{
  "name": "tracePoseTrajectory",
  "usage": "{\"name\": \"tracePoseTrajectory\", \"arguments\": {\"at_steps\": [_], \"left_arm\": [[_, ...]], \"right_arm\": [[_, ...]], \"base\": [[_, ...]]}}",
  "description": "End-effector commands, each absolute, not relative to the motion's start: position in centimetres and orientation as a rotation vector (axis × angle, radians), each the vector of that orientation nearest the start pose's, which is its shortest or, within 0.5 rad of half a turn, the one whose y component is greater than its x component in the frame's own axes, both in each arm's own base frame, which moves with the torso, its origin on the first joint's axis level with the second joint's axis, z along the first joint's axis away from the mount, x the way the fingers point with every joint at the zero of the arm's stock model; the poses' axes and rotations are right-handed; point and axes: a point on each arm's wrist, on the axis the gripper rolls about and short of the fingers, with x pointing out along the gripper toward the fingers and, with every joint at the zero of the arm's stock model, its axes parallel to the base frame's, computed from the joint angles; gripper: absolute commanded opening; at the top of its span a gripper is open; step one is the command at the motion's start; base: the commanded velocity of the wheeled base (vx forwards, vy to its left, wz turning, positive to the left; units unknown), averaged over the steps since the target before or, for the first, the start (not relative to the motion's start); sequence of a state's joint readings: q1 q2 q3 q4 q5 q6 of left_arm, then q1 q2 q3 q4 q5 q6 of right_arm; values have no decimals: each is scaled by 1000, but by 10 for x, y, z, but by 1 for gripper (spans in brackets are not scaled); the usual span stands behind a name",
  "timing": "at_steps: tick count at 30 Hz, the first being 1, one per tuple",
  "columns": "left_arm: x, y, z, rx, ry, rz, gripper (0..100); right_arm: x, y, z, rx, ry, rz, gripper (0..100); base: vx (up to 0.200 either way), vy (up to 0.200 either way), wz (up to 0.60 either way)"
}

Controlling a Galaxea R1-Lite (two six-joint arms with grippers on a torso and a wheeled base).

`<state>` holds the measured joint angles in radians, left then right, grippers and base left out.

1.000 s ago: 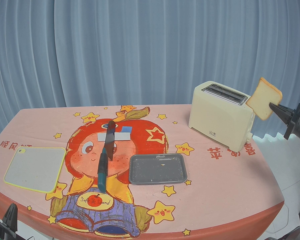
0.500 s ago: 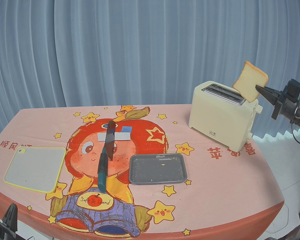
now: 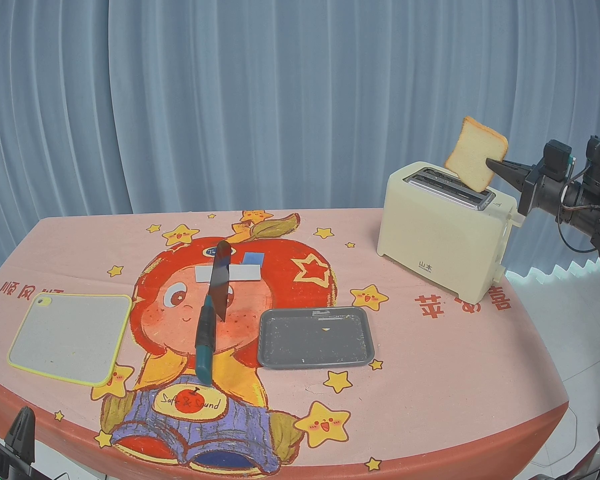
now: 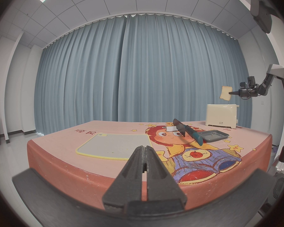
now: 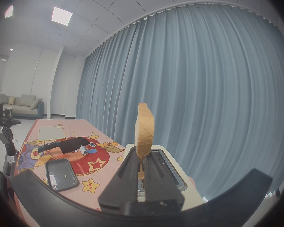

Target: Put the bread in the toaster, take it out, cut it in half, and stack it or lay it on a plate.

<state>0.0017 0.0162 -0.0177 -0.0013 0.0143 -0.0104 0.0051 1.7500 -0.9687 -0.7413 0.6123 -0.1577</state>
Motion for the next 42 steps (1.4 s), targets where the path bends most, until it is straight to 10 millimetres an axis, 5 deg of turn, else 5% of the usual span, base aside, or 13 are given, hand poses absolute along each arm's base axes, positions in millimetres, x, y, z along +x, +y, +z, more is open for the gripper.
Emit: {"name": "tracePoseTrajectory", "arguments": {"at_steps": [1,9,42], "left_arm": [[-23,0,76,-11,-2,17,0],[-23,0,76,-11,-2,15,0],[-23,0,76,-11,-2,18,0]], "right_arm": [[342,18,213,-134,21,630,0],[357,19,202,-133,41,633,0],[367,10,190,-179,57,608,0]], "base": [[0,0,0],[0,0,0],[0,0,0]]}}
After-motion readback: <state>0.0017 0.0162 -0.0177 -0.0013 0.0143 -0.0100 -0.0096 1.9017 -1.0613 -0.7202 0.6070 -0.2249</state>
